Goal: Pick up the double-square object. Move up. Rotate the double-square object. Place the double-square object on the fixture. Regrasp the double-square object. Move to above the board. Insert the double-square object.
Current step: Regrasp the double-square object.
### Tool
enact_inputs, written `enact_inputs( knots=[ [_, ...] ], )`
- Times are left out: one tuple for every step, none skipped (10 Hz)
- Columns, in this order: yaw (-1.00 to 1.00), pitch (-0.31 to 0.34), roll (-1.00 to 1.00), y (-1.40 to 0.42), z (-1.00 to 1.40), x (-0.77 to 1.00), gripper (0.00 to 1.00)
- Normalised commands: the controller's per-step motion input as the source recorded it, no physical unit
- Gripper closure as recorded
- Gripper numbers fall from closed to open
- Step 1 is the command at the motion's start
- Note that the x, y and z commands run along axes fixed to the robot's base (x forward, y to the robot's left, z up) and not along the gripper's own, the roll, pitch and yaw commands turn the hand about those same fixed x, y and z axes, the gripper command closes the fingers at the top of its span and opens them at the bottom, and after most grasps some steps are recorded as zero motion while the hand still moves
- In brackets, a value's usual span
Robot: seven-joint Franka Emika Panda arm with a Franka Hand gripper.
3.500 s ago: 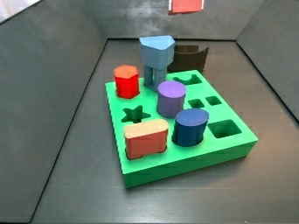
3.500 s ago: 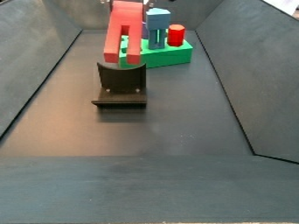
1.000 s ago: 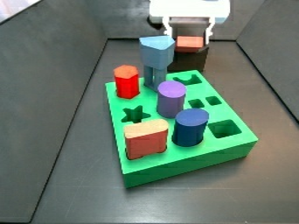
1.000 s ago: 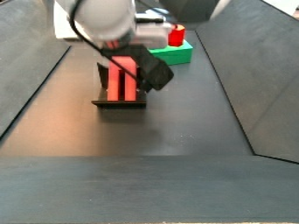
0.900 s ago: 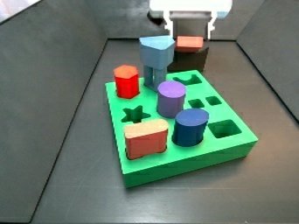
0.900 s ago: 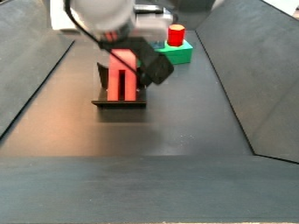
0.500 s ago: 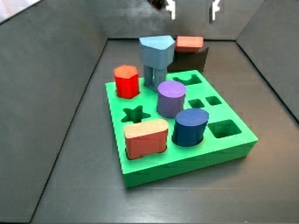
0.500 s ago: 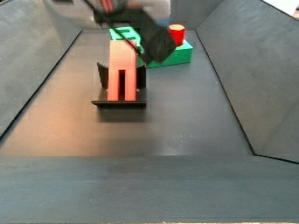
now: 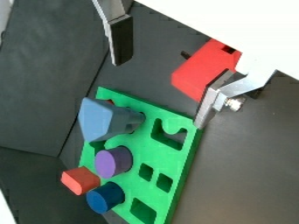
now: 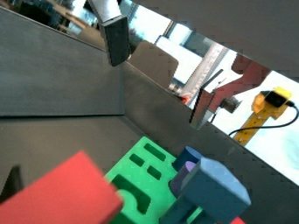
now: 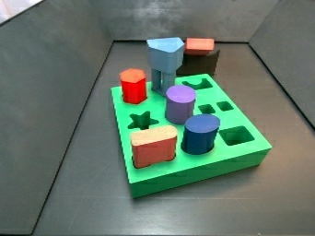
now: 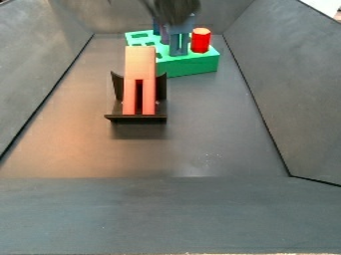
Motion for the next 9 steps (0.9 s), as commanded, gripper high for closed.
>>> enact_inputs(
  knots=[
    [0.03, 0.047, 1.0, -0.29, 0.37, 0.0, 0.0],
    [0.03, 0.045, 1.0, -0.11, 0.16, -0.03, 0.0],
    [0.03, 0.044, 1.0, -0.07, 0.07, -0.02, 0.0],
    [0.03, 0.043, 1.0, -0.04, 0.04, -0.01, 0.0],
    [0.03, 0.04, 1.0, -0.03, 0.03, -0.02, 0.0],
    [0.03, 0.037, 1.0, -0.03, 0.01, -0.02, 0.0],
    [0.03, 0.034, 1.0, -0.03, 0.01, -0.02, 0.0],
    [0.03, 0.03, 1.0, -0.02, 0.01, -0.02, 0.0],
    [0.03, 0.026, 1.0, -0.02, 0.01, -0.02, 0.0]
  ],
)
